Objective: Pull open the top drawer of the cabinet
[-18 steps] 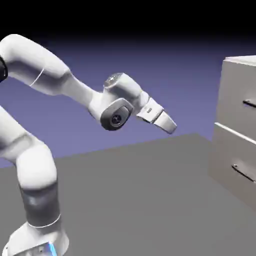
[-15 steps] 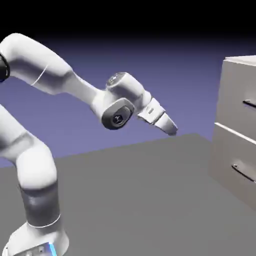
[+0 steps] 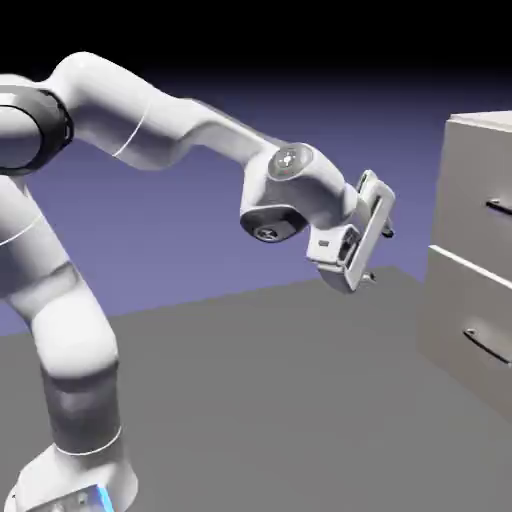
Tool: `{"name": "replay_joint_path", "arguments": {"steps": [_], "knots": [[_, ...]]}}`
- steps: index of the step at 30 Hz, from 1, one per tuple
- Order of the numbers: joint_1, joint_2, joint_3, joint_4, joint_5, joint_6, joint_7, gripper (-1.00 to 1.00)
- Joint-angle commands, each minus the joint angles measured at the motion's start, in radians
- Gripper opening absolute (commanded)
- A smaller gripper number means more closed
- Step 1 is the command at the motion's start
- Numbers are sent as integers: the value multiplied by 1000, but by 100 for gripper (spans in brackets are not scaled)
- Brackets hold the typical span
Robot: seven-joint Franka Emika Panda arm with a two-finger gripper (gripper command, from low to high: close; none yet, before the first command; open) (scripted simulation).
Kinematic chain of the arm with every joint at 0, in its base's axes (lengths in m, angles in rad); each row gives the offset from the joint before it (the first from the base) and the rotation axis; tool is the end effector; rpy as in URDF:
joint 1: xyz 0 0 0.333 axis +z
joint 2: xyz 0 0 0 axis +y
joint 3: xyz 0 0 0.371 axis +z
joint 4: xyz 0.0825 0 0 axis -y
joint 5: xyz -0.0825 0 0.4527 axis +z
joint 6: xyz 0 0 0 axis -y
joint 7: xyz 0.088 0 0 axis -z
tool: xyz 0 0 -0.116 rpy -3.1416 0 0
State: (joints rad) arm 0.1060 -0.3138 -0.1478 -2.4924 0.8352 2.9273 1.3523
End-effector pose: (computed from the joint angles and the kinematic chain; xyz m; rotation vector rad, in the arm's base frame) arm 0.5129 -0.0698 0.4750 -1.0918 2.0472 -0.2736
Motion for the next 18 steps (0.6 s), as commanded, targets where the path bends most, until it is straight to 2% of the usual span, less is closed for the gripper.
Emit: {"name": "replay_joint_path", "arguments": {"steps": [1, 18], "knots": [[5, 13, -8, 17, 44, -6, 32, 0], [88, 240, -139, 298, 783, -103, 573, 0]]}}
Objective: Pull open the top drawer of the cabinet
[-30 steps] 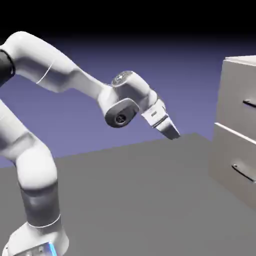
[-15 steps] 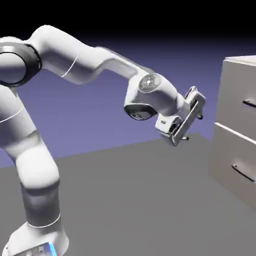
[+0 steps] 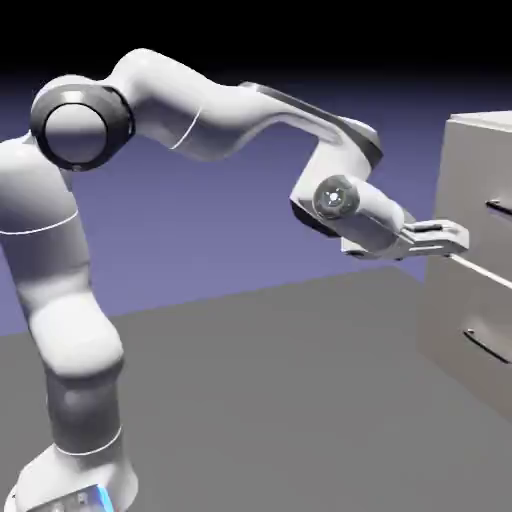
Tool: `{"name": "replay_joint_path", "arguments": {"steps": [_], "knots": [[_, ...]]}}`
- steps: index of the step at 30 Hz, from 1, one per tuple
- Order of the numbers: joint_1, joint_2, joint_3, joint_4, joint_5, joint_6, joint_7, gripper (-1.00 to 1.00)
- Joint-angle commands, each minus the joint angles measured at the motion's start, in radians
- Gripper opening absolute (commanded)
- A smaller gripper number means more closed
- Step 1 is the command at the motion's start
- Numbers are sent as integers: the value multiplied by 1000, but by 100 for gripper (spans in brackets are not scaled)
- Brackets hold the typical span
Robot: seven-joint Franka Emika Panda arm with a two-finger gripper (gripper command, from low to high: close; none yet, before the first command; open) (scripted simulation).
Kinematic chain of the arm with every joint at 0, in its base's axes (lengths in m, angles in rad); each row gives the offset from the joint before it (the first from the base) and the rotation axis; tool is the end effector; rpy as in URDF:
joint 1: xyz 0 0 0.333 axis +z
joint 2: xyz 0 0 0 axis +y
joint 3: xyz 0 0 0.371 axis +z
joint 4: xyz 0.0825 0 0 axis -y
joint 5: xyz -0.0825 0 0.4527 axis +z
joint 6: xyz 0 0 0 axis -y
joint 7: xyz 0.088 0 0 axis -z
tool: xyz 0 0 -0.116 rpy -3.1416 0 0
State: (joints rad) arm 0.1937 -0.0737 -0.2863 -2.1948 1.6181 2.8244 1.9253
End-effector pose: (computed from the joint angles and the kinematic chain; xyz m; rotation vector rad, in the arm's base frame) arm 0.5934 -0.1050 0.4659 0.3443 2.0896 0.5423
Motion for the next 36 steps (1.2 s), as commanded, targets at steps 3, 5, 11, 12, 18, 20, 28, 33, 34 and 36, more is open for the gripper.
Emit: {"name": "replay_joint_path", "arguments": {"steps": [3, 5, 11, 12, 18, 20, 28, 33, 34, 36], "knots": [[15, 40, -23, 50, 131, -17, 96, 0], [25, 67, -38, 83, 218, -29, 159, 0], [54, 147, -85, 182, 478, -63, 350, 0], [59, 160, -92, 198, 522, -69, 382, 0], [88, 240, -139, 298, 783, -103, 573, 0], [98, 267, -154, 331, 870, -114, 637, 0], [134, 365, -210, 452, 1189, -156, 870, 0], [104, 472, -193, 597, 1170, -119, 934, 0], [97, 499, -189, 633, 1165, -109, 950, 0], [87, 536, -184, 683, 1159, -96, 972, 0]]}}
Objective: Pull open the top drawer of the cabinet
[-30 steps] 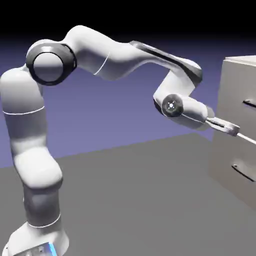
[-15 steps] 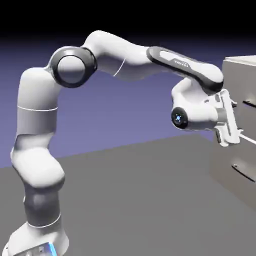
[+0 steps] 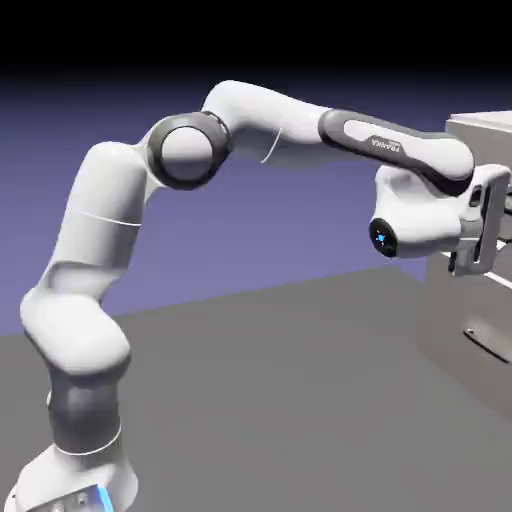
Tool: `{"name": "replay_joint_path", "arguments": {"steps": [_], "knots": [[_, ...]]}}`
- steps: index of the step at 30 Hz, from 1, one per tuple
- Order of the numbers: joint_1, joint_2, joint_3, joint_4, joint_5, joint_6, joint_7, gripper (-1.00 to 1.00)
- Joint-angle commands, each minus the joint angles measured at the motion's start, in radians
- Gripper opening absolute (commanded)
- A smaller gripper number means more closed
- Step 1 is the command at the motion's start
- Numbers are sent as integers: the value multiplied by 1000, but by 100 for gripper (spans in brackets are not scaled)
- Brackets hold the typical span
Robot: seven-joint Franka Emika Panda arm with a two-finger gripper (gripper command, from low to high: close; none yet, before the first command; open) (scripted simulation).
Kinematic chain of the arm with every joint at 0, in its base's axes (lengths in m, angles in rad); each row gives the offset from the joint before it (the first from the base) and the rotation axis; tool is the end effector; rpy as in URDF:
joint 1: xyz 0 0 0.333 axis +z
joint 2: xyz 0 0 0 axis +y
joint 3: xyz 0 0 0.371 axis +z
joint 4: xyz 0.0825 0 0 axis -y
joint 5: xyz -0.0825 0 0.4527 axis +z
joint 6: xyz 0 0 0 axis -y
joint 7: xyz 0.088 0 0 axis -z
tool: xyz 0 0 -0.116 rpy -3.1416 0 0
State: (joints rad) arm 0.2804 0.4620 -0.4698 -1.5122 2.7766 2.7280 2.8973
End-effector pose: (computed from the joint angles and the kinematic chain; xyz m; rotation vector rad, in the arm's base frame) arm 0.7941 -0.0995 0.4767 1.7594 0.7304 1.7600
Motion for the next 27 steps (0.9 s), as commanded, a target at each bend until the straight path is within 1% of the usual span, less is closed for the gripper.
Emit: {"name": "replay_joint_path", "arguments": {"steps": [1, 2, 12, 20, 27], "knots": [[0, 0, 0, 0, 0, 0, 0, -100], [0, 0, 0, 0, 0, 0, 0, -100], [333, -172, -335, -307, 19, -100, -26, -100], [393, -462, -354, -562, 58, -110, -273, -100], [349, -715, -305, -754, 100, -91, -485, -100]]}}
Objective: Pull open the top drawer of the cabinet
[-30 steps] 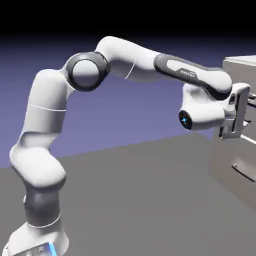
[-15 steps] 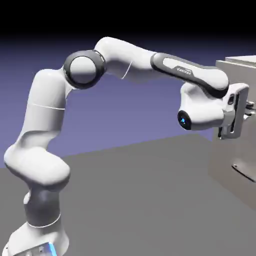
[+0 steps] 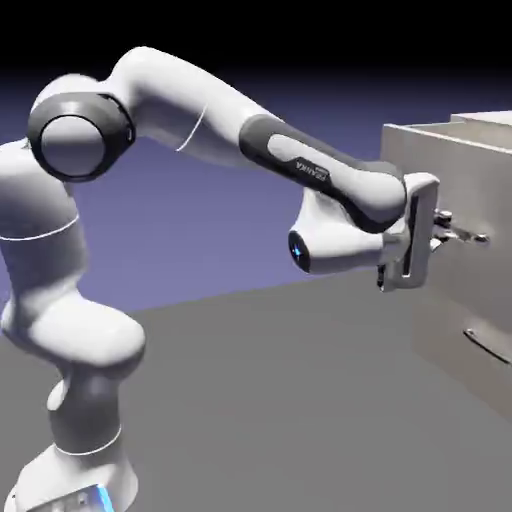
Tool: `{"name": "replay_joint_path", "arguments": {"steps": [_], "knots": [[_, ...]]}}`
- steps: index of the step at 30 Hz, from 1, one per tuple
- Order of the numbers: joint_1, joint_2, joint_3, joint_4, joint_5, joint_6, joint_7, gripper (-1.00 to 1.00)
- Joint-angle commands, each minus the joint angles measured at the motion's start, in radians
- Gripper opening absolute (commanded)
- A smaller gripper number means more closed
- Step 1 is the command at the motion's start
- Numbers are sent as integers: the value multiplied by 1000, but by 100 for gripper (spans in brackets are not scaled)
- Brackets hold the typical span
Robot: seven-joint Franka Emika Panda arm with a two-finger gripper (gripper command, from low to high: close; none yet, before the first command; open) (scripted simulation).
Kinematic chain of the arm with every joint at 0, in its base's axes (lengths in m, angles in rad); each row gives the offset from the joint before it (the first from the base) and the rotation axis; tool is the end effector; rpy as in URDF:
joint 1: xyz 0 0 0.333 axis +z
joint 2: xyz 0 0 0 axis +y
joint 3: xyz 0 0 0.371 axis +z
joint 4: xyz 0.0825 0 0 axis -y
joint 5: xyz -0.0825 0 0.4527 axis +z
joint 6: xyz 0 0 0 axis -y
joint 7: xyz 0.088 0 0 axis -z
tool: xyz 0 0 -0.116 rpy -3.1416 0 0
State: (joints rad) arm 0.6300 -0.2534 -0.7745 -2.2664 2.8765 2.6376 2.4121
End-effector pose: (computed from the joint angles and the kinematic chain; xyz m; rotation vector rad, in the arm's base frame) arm 0.5557 -0.1021 0.4712 1.7609 0.7298 1.7601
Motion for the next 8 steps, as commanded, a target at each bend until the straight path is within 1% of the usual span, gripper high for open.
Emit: {"name": "replay_joint_path", "arguments": {"steps": [1, 4, 5, 6, 8], "knots": [[-13, -36, 11, -28, 5, 3, -27, -100], [-55, -134, 44, -103, 18, 18, -92, -100], [-55, -134, 44, -104, 18, 18, -92, 100], [-55, -134, 44, -104, 18, 18, -92, 100], [-113, -206, 90, -166, 19, 31, -118, 100]]}}
